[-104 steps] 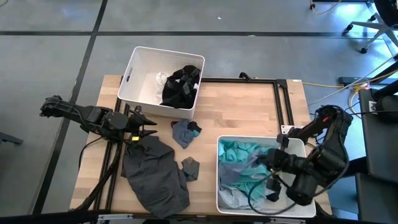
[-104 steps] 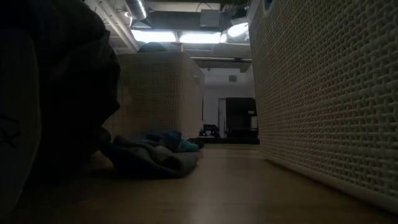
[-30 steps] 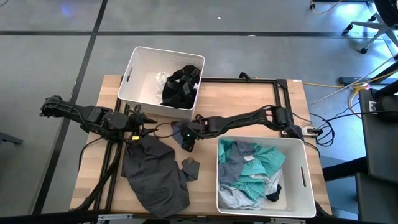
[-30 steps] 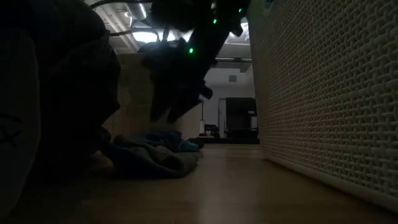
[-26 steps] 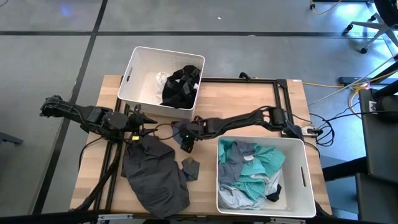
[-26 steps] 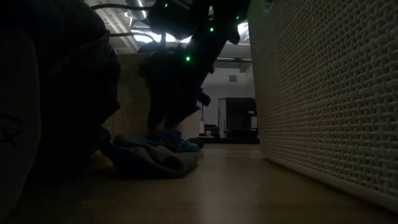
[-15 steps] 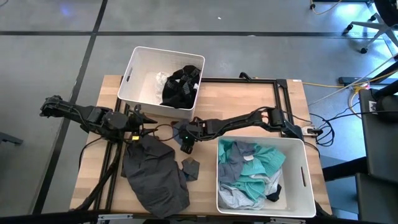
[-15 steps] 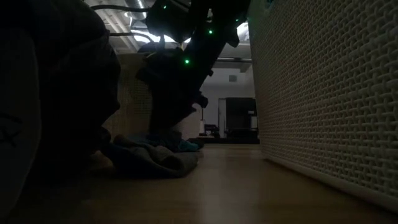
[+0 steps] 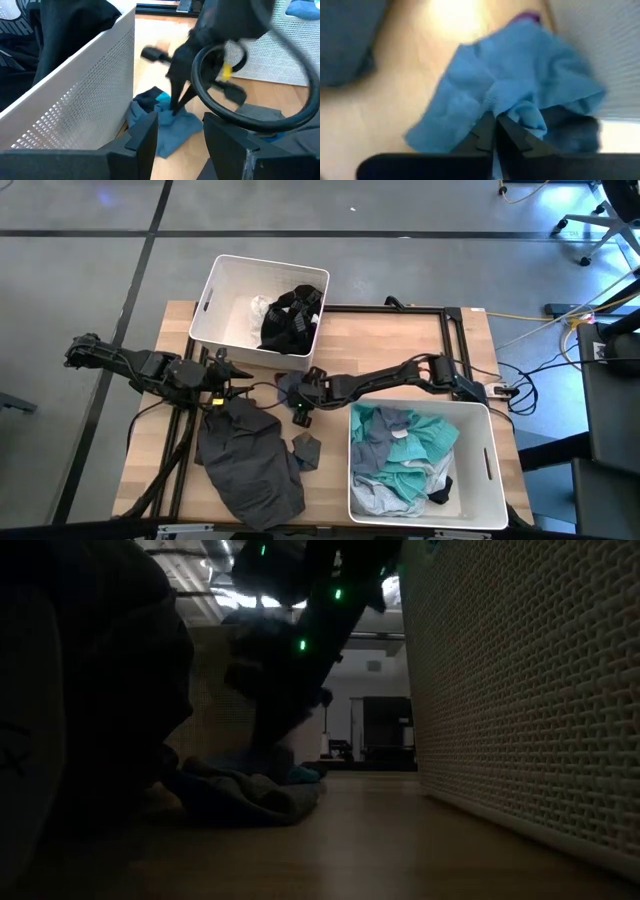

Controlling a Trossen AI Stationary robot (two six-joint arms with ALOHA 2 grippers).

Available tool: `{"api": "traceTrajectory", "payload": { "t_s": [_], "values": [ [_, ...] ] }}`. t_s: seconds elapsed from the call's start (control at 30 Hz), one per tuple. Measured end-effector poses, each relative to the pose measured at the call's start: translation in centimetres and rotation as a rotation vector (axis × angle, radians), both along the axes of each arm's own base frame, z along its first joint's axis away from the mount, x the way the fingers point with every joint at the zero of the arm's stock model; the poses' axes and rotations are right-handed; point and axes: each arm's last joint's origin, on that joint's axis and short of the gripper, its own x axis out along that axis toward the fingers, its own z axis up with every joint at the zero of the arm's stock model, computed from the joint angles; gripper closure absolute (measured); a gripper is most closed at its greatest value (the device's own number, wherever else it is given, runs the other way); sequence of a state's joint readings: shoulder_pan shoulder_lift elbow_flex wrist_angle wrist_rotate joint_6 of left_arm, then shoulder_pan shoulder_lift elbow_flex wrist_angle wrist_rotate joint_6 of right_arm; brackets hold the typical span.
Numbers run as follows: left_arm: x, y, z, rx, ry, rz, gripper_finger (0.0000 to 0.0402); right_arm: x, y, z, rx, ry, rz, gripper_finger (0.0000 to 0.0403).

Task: Sort clothes
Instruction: Put the blue sock into the bottom white bin

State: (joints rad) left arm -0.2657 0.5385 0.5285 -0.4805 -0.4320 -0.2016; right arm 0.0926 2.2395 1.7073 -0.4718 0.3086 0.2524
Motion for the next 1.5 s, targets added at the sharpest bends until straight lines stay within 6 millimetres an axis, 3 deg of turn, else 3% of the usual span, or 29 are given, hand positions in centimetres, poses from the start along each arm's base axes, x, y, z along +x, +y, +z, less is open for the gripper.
{"api": "traceTrajectory", "payload": {
  "t_s": [0.23, 0.37, 0.87, 1.2, 1.5],
  "values": [
    [0.0, 0.0, 0.0, -0.001, -0.001, 0.001, 0.0254, -2.0, 2.9, 5.5, -0.114, -0.056, 0.043, 0.0396],
    [0.0, 0.0, 0.0, -0.004, -0.001, 0.002, 0.0254, -3.9, 3.8, 9.9, -0.147, -0.119, 0.047, 0.0397],
    [0.0, 0.0, 0.0, 0.001, -0.001, 0.000, 0.0254, -12.2, 3.6, 22.3, -0.222, -0.348, 0.017, 0.0392],
    [0.0, 0.0, 0.0, 0.000, -0.002, 0.001, 0.0254, -19.7, 3.8, 28.5, -0.235, -0.501, -0.002, 0.0391],
    [0.0, 0.0, 0.0, 0.000, -0.003, 0.002, 0.0254, -25.7, 6.0, 32.0, -0.134, -0.650, 0.135, 0.0391]
  ]
}}
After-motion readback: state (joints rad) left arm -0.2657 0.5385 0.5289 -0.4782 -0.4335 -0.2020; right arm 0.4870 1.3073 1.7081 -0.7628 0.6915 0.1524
